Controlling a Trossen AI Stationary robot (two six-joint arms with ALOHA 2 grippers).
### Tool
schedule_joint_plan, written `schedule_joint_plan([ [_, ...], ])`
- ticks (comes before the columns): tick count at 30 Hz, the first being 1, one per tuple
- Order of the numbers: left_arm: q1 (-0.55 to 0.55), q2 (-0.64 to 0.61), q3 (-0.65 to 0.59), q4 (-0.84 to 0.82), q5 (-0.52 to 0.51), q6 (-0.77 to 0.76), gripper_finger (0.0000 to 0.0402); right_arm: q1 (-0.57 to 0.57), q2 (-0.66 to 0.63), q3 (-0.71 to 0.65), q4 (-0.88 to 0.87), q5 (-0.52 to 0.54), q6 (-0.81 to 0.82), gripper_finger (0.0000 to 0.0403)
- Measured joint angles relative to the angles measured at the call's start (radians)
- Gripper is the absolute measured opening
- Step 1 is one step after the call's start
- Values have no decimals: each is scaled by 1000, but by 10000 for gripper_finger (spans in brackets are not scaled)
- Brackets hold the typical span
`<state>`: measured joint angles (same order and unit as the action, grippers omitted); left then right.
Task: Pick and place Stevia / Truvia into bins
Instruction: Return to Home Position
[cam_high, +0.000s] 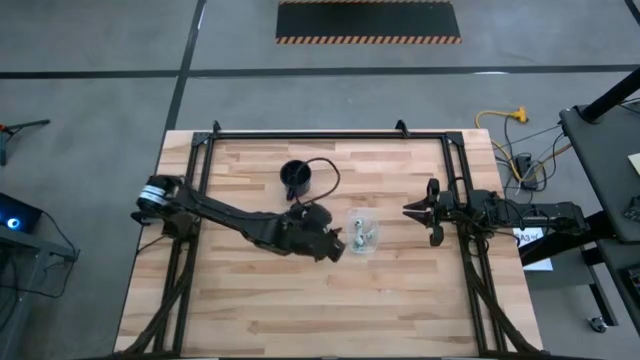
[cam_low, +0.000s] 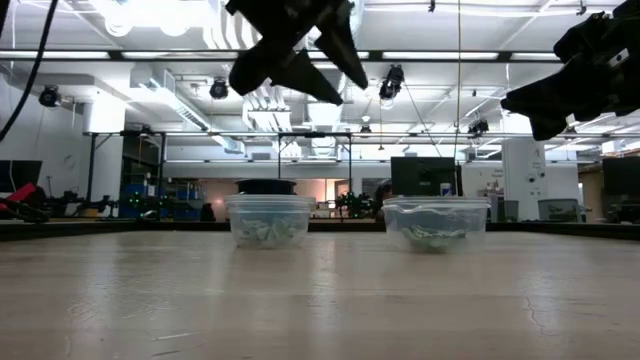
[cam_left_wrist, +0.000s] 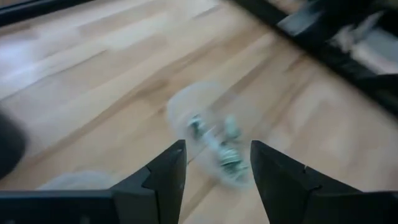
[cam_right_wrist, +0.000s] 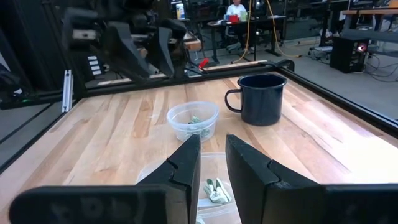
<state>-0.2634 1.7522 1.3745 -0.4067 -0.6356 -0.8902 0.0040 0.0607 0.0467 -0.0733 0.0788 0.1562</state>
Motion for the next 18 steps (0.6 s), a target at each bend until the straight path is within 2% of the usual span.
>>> schedule_joint_plan([
  [2, 3, -45, -85, 147, 34, 59, 162, 0, 0, 0, 0, 0, 0, 68],
  [7, 25, -153, -400, 839, 256, 252, 162, 0, 0, 0, 1, 0, 0, 68],
  [9, 47, -195, -502, 1004, 342, 269, 162, 0, 0, 0, 0, 2, 0, 68],
  [11, 72, -240, -546, 1006, 396, 271, 162, 0, 0, 0, 1, 0, 0, 68],
  [15, 90, -320, -560, 864, 392, 358, 162, 0, 0, 0, 0, 0, 0, 68],
  [18, 114, -385, -557, 817, 369, 425, 162, 0, 0, 0, 0, 0, 0, 68],
])
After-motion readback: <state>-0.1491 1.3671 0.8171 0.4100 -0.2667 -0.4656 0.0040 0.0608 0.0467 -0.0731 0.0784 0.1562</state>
